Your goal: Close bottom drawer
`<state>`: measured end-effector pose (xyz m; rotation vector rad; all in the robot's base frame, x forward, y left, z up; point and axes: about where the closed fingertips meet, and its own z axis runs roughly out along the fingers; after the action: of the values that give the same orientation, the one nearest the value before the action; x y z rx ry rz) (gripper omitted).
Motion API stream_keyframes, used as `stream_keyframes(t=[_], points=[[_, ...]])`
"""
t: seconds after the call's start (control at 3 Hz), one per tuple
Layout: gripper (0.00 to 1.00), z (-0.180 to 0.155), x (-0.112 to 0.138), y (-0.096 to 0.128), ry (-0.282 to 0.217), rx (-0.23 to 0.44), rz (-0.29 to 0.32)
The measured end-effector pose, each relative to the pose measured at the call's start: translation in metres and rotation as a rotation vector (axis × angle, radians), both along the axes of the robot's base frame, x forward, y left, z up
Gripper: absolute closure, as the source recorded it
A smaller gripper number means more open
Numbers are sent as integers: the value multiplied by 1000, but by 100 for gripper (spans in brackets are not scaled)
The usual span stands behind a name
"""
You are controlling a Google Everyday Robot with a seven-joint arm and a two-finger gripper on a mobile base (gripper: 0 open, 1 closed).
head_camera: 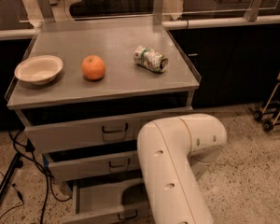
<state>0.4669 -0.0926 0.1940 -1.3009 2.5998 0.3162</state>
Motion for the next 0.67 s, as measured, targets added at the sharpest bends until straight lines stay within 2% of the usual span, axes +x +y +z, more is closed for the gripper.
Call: stream_keyframes(t=[0.33,0.67], points=[[100,-6,10,12,-28,4,26],[81,-6,10,12,-29,5,27]])
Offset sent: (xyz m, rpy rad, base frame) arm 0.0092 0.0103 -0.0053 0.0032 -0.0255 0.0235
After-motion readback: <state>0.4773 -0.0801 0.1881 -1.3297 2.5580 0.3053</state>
